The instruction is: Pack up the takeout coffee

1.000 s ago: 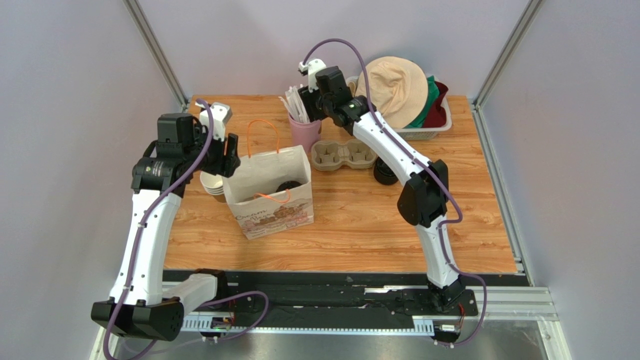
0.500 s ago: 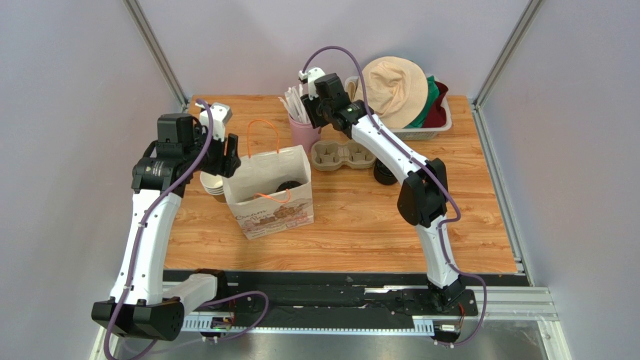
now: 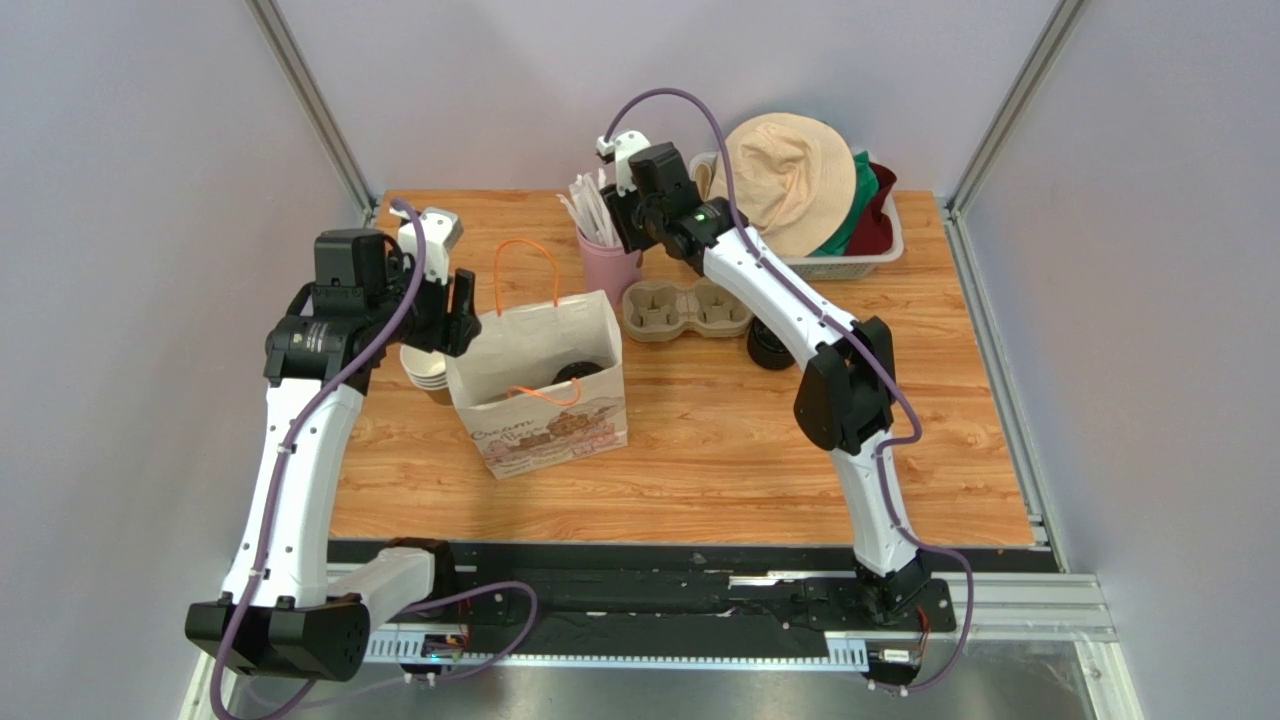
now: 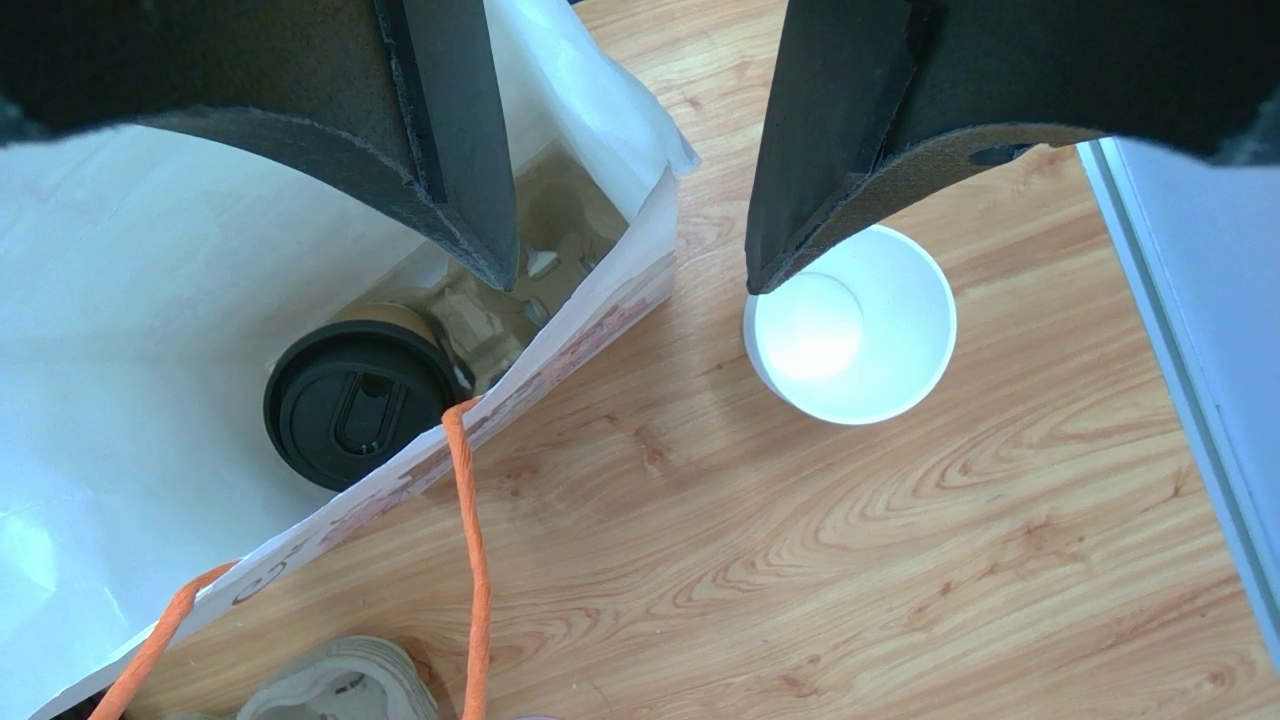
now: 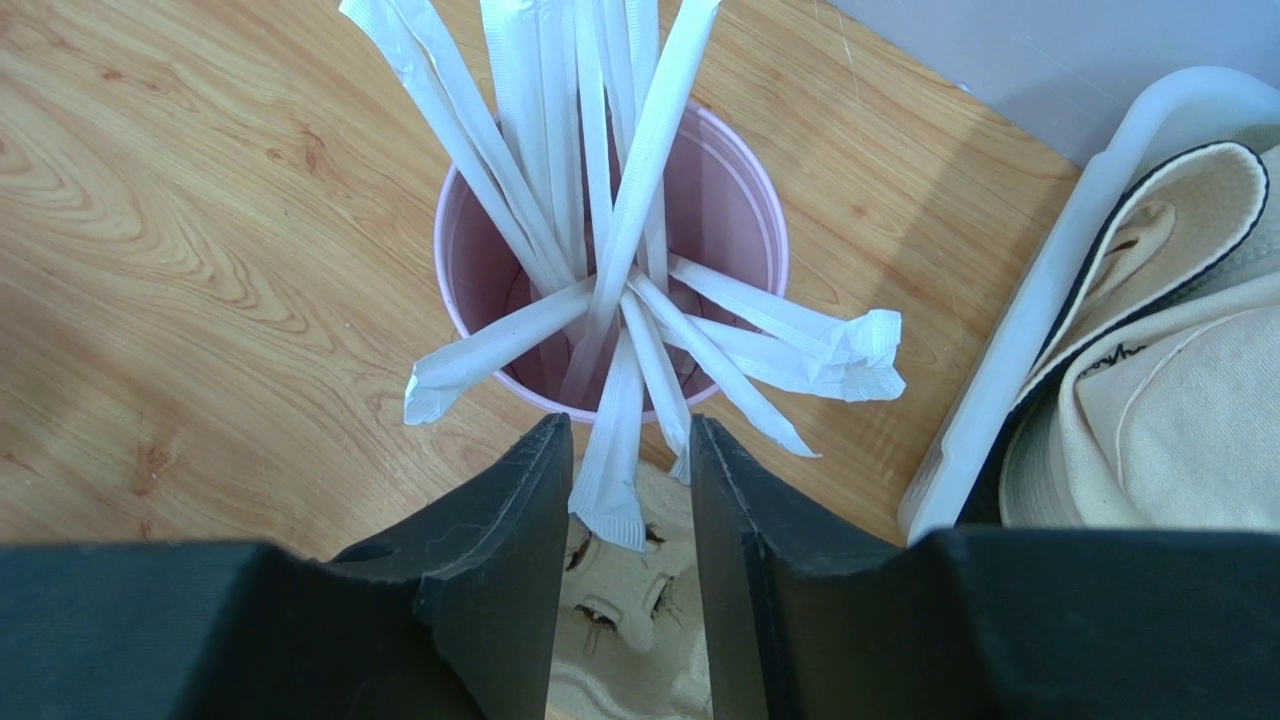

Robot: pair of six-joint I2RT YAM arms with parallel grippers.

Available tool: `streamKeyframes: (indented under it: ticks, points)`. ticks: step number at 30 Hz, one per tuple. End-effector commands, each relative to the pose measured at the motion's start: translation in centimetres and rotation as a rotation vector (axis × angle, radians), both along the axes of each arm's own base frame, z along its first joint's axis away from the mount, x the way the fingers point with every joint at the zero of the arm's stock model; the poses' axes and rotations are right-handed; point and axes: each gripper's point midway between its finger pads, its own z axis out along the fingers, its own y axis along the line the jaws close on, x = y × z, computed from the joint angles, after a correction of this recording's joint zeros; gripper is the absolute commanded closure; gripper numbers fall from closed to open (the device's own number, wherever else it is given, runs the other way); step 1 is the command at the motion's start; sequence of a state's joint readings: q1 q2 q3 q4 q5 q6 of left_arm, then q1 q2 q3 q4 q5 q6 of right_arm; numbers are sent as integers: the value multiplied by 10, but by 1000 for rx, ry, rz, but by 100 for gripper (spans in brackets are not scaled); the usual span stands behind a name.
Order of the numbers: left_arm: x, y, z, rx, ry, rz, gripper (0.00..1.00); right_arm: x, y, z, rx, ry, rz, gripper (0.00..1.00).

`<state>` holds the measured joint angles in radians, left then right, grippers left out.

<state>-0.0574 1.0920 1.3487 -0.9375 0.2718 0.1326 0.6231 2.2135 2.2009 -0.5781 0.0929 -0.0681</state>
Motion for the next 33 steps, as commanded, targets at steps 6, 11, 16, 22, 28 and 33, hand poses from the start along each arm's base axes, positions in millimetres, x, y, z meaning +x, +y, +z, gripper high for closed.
streamKeyframes:
  ticks: [6, 11, 16, 22, 28, 33]
  points:
    - [2, 0, 10, -30, -46, 4, 34, 7, 8, 23, 50, -48, 13, 79]
    - [1, 0, 10, -36, -46, 5, 34, 3, 6, 33, 56, -55, 14, 94]
    - [0, 0, 10, -39, -47, 5, 34, -7, -2, 77, 76, -105, 19, 95]
    - [0, 0, 11, -47, -50, 4, 34, -35, -21, 143, 111, -180, 31, 96]
    - [-1, 2, 13, -49, -59, 13, 34, -74, -47, 197, 150, -238, 41, 97]
    - [0, 9, 19, -44, -76, 48, 34, -112, -58, 228, 131, -274, 81, 98]
